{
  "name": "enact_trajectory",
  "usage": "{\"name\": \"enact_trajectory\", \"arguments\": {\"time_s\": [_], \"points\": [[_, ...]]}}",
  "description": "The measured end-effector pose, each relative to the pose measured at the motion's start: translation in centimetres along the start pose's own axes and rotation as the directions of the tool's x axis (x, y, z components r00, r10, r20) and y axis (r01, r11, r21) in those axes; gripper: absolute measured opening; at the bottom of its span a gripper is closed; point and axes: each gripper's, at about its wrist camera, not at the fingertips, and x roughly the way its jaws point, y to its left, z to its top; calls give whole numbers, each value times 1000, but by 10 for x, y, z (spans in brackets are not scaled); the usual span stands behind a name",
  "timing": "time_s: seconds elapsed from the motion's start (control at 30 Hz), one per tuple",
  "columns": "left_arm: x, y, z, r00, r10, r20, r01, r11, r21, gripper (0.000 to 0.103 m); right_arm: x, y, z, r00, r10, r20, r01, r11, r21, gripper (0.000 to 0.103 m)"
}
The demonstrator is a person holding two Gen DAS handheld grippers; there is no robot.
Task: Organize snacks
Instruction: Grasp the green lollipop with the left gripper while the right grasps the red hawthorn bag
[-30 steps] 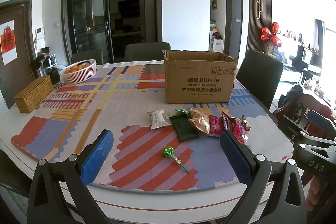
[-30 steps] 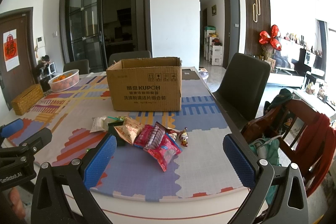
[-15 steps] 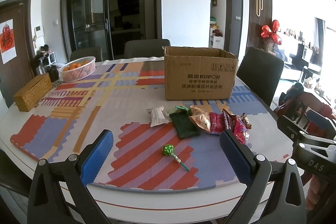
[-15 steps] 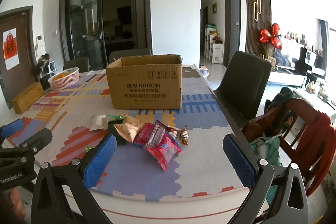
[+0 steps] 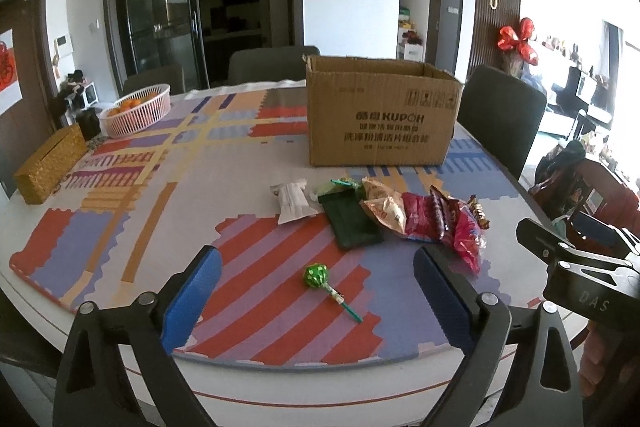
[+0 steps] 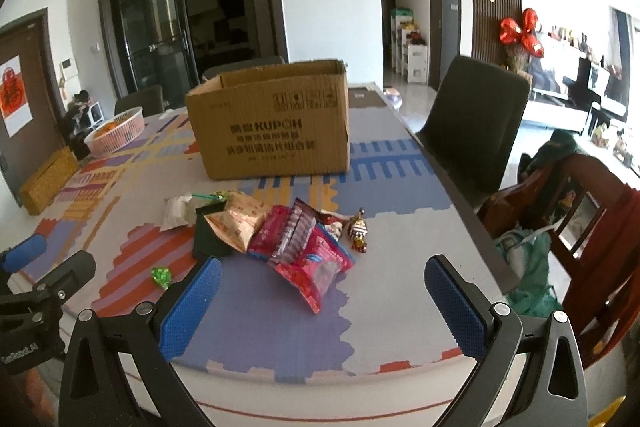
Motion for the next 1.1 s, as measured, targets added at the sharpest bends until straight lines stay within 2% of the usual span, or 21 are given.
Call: {"name": "enact_trajectory", "arguments": {"time_s": [0.23,0.47,0.77,0.93,1.1], "points": [[33,5,-1,996,-8,-84,7,1000,-20,90,29,0,1,998,4,-70,-3,1000,14,102],[66,5,-4,983,-24,-180,18,999,-36,80,59,-1,1,990,13,-143,-8,1000,30,99],[105,5,-10,954,-47,-297,33,998,-51,65,96,-6,-2,973,17,-231,-4,999,54,90],[120,4,-13,940,-53,-338,38,998,-53,58,113,-8,-4,963,26,-267,-8,997,71,88],[131,3,-14,928,-60,-367,43,998,-53,48,124,-9,-5,956,38,-291,-15,997,80,80]]}}
